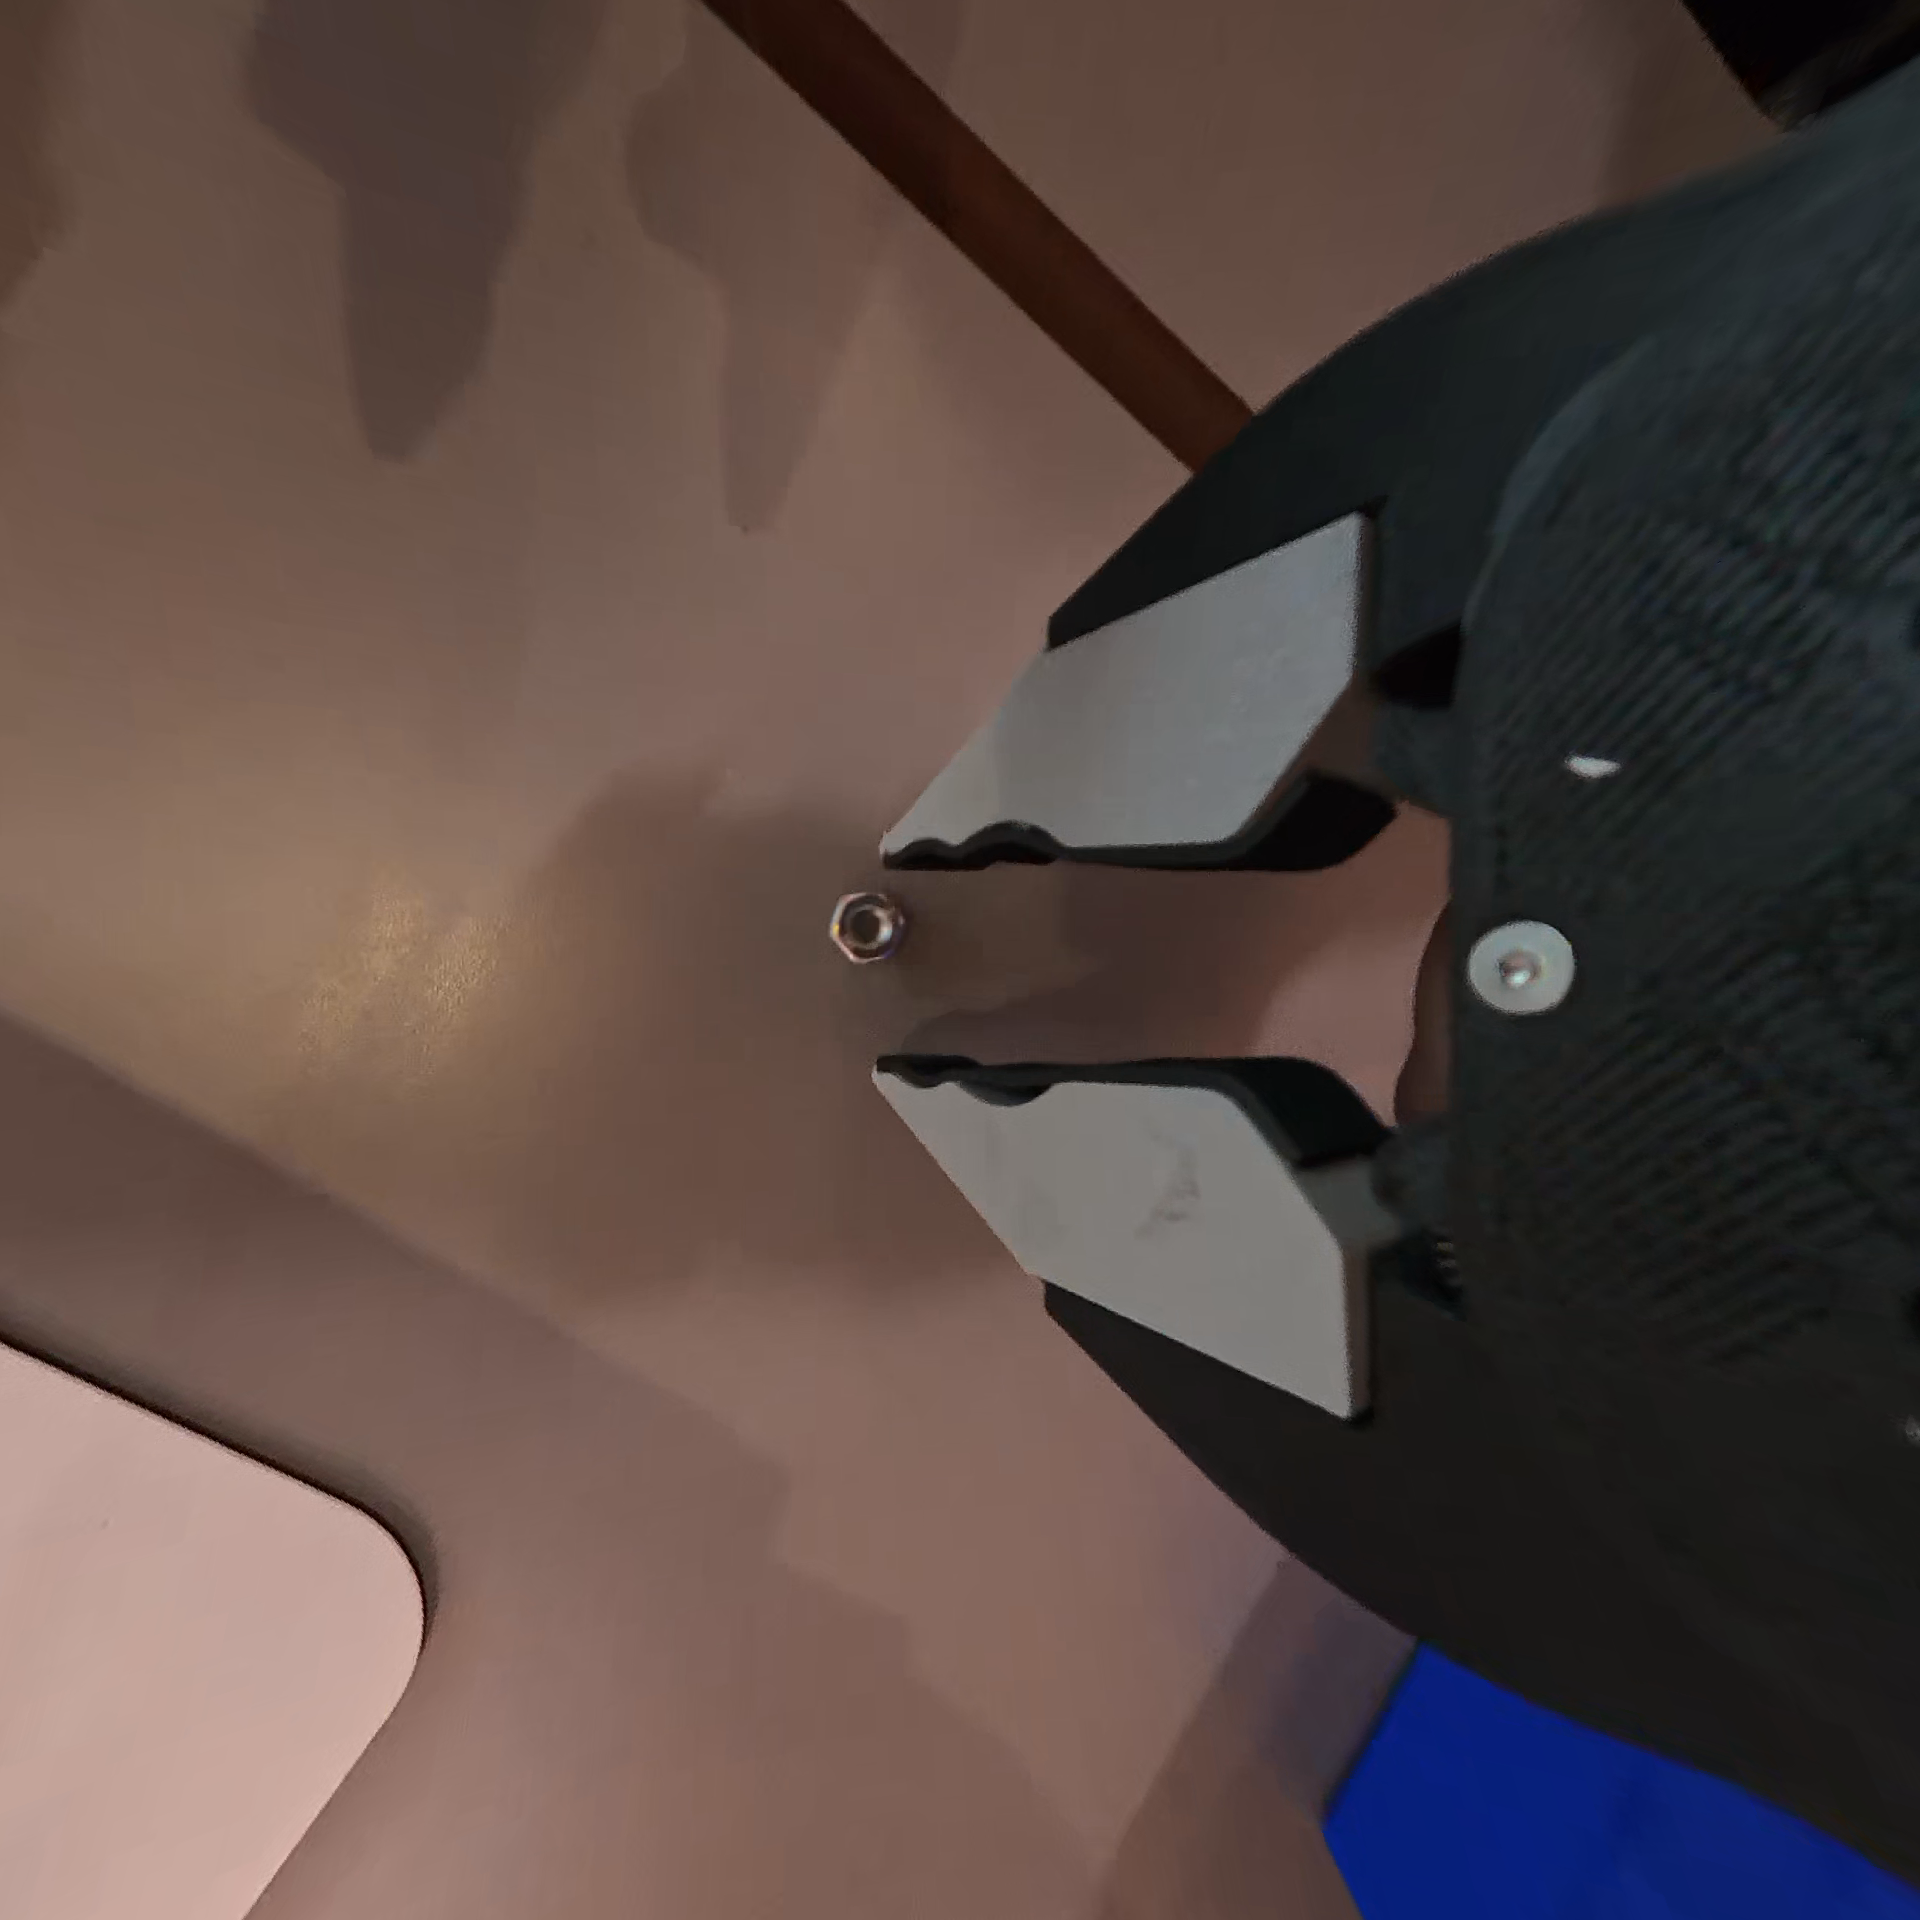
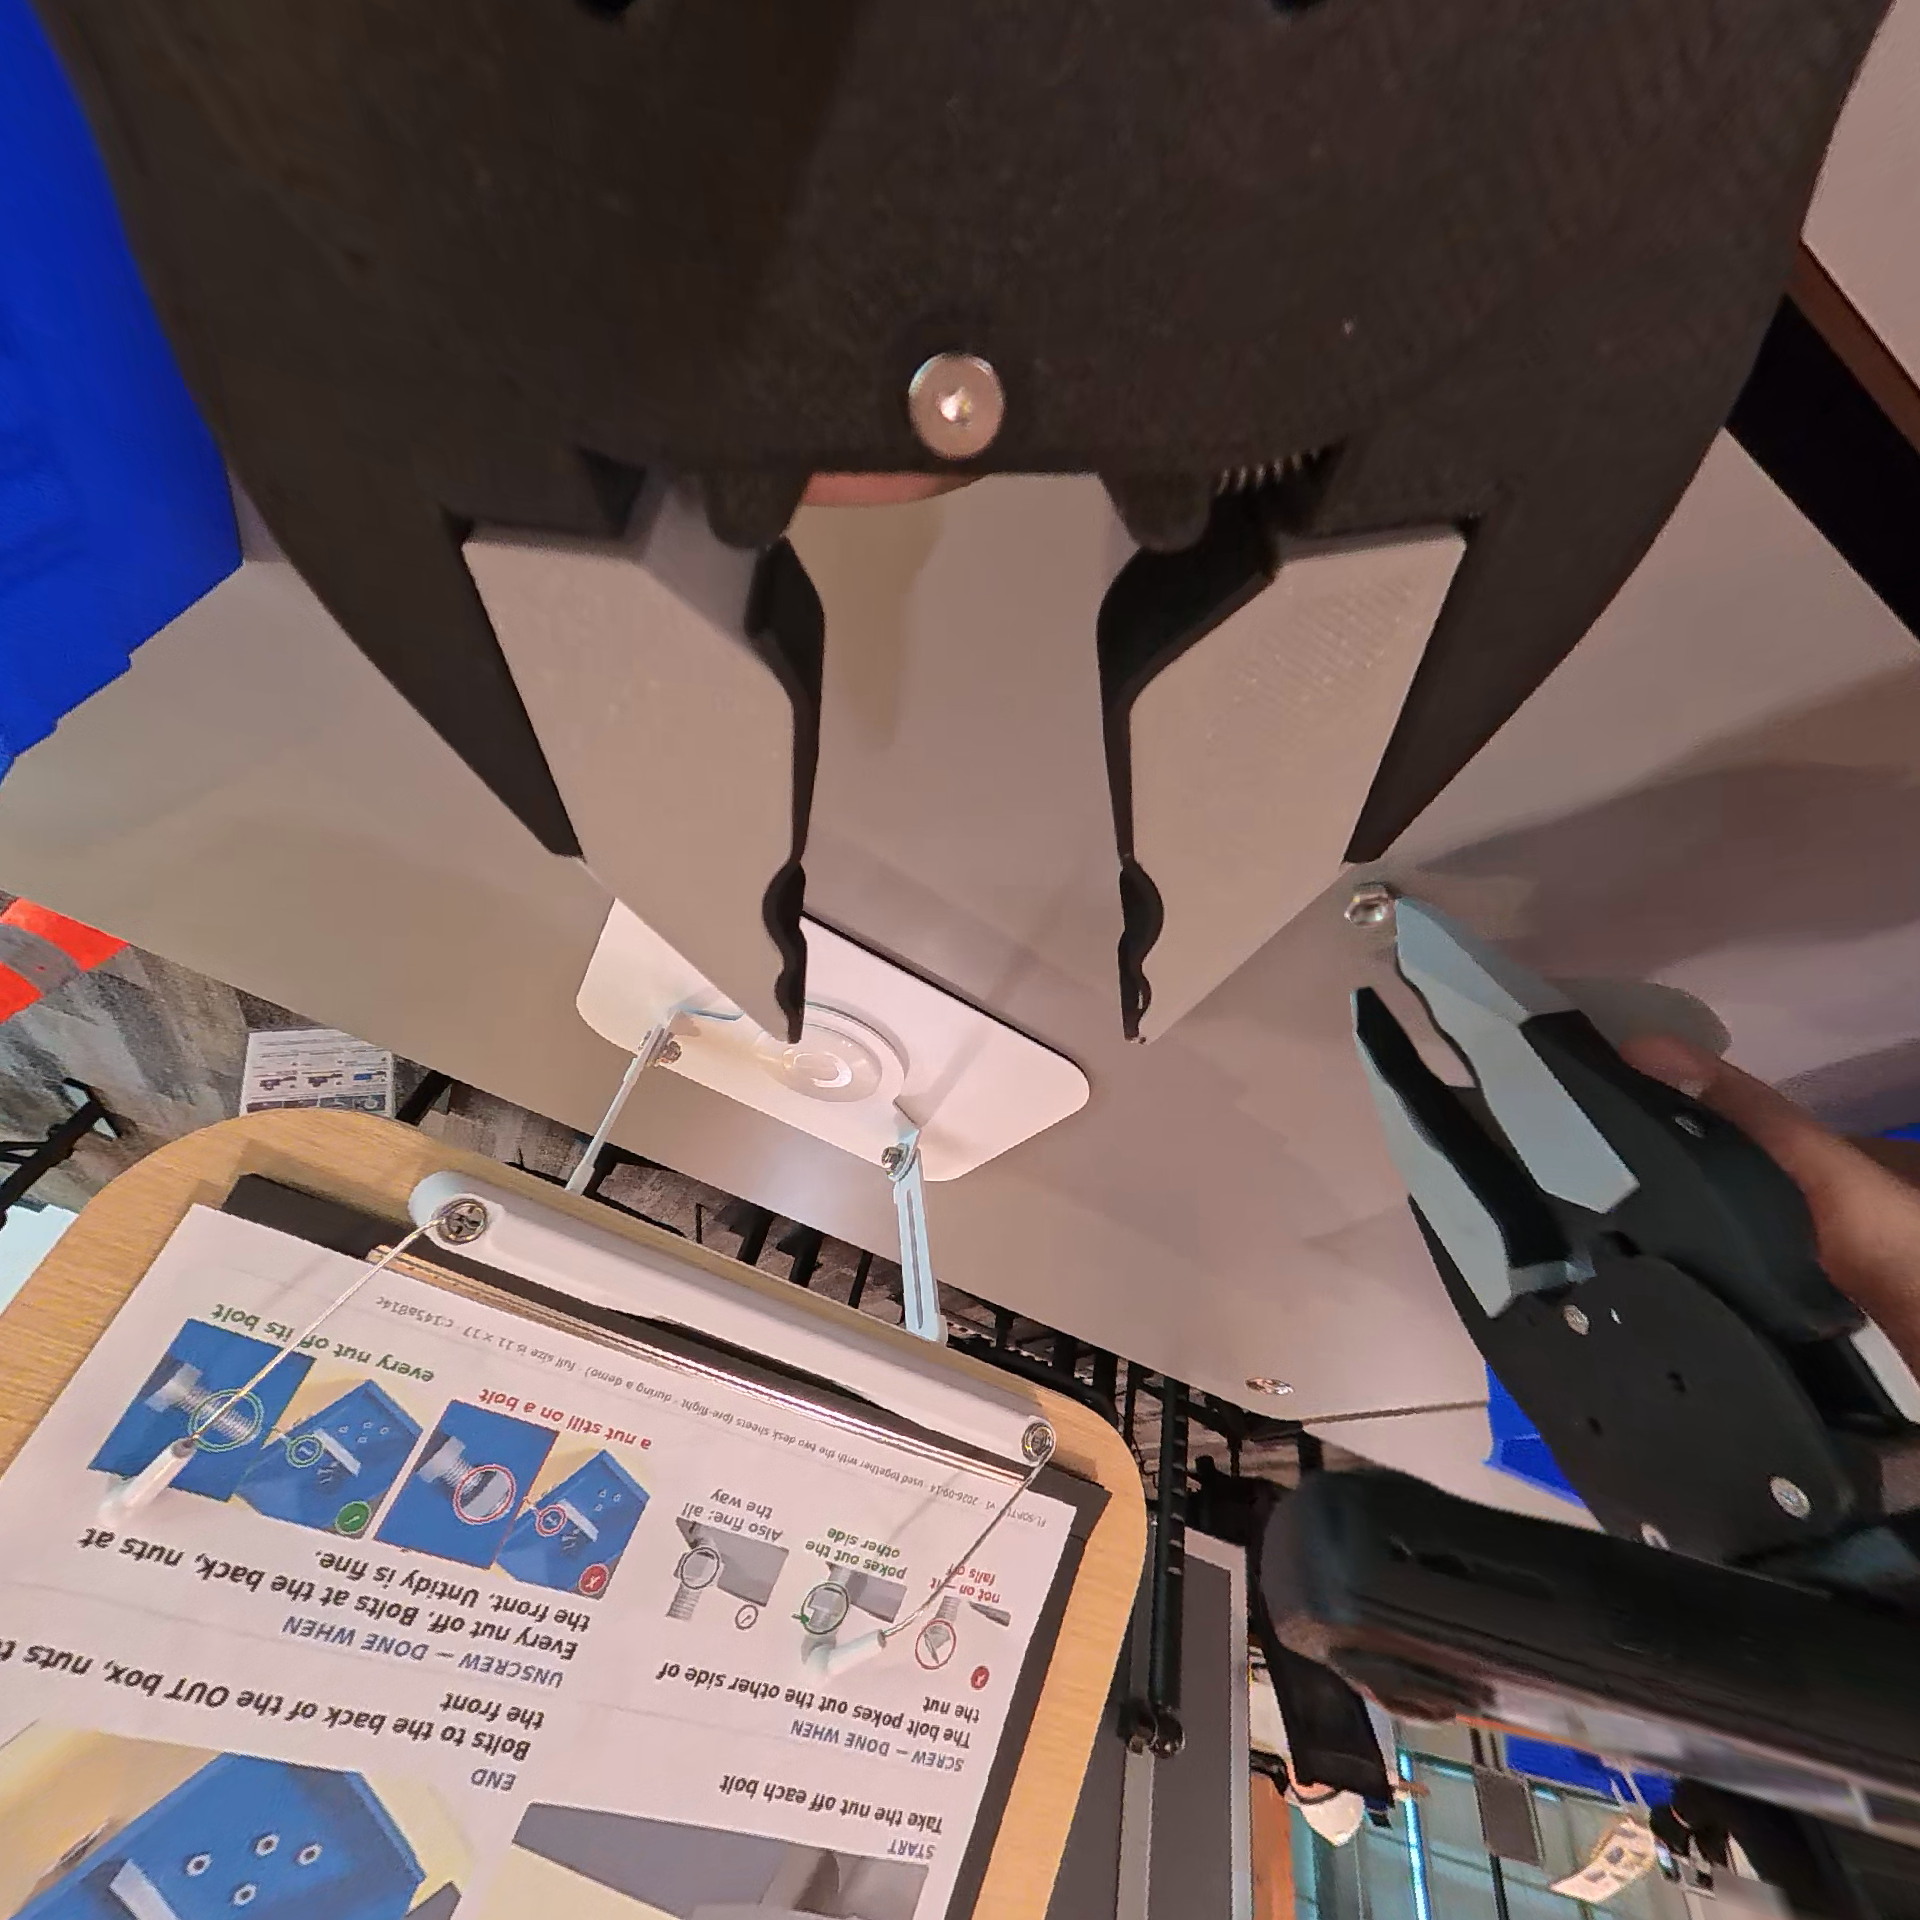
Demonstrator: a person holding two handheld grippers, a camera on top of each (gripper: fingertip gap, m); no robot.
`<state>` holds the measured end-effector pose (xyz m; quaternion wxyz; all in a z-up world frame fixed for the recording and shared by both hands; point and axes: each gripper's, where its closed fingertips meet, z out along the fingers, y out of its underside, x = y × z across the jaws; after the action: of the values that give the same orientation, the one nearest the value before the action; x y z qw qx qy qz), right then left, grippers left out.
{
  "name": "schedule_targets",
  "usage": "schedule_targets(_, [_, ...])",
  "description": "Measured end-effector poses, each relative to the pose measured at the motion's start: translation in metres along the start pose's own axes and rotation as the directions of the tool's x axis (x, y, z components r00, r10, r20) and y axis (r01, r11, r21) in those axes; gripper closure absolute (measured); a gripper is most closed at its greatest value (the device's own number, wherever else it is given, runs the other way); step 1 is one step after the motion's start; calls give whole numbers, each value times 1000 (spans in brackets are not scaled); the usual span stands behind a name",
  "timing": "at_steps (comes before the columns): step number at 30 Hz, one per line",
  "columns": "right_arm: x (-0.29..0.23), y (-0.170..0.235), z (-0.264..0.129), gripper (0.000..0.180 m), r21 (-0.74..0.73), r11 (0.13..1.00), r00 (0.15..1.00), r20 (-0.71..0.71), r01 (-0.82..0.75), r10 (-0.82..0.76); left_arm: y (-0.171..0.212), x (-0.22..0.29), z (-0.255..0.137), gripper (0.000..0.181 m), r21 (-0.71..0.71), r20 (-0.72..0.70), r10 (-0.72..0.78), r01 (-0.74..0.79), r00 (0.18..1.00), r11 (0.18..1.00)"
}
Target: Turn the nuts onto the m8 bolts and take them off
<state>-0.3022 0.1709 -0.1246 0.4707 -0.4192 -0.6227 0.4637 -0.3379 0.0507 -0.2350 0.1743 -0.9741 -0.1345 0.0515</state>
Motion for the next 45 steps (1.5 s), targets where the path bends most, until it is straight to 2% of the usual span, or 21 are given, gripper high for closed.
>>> schedule_targets(1, [0,0,0,121,0,1000,1000,0,1,-1,0,0,-3,145,6,-6,-7,7,1000,1000])
schedule_targets(5, [1,2,0,121,-4,1000,1000,-5,-1,1,0,-14,-30,144,60,40,-23,21,999,998])
schedule_targets(9, [2,1,0,121,-4,1000,1000,-2,-7,7,16,-57,-94,145,117,146,-67,50,987,992])
schedule_targets(13, [-1,4,2,121,-14,1000,1000,5,5,-5,60,-123,-160,146,150,292,-183,144,939,978])
schedule_targets(16, [-5,8,4,121,-32,999,1000,15,14,-14,107,-168,-181,147,136,362,-284,251,888,958])
schedule_targets(19, [-9,10,6,121,-39,999,999,21,30,-29,155,-203,-171,148,77,401,-346,345,848,935])
schedule_targets(23, [-13,11,7,121,-46,998,998,25,51,-50,204,-240,-137,145,-18,422,-396,444,816,896])
schedule_targets(29, [-15,14,9,121,-59,997,998,34,57,-55,235,-269,-97,146,-148,384,-421,505,822,850])
schedule_targets(34, [-17,12,8,121,-50,997,998,44,51,-49,256,-267,-72,147,-313,348,-380,488,857,815])
schedule_targets(38, [-18,9,7,122,-39,998,998,48,49,-47,250,-271,-68,174,-290,346,-378,481,859,827])
schedule_targets(42, [-20,8,6,123,-36,998,997,57,44,-42,234,-268,-84,174,-184,333,-411,486,849,854])
schedule_targets(45, [-23,7,5,124,-32,999,996,77,37,-35,193,-252,-117,175,-33,289,-404,430,868,902])
